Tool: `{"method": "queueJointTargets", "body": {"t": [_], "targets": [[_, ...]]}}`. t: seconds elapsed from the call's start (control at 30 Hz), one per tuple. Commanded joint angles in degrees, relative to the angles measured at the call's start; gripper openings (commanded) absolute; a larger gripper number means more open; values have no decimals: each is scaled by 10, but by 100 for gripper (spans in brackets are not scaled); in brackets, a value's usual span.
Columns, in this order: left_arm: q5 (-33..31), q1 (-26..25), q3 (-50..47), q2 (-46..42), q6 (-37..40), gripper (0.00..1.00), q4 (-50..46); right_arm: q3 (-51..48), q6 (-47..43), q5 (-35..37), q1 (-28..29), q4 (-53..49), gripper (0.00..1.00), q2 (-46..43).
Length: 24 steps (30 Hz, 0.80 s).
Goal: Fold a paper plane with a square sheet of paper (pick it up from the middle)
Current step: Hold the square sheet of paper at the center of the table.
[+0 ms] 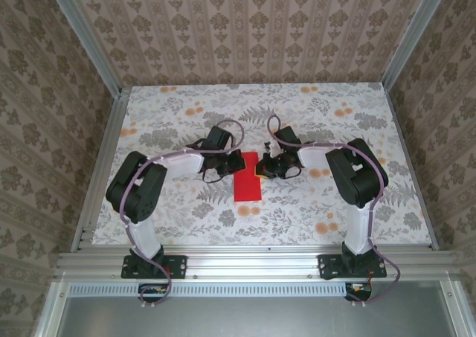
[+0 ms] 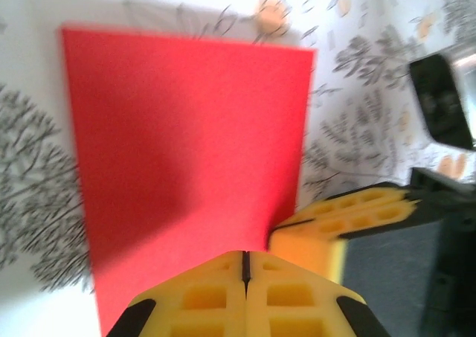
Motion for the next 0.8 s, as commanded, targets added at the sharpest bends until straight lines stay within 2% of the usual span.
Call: {"method": "queueJointTargets", "body": {"t": [0.0,0.2,0.4,0.77], "targets": [[33,8,41,35,2,5,23,18,-82,-30,-4,-74,5,33],[52,17,83,82,-1,5,33,32,-147,-59,-4,-109,4,32],[60,17,111,126,-1,4,27,34,-143,-60,-5,-100,3,38],[83,18,117,156,-2,3,50,32,-134,-64,-5,-90,3,41]]}}
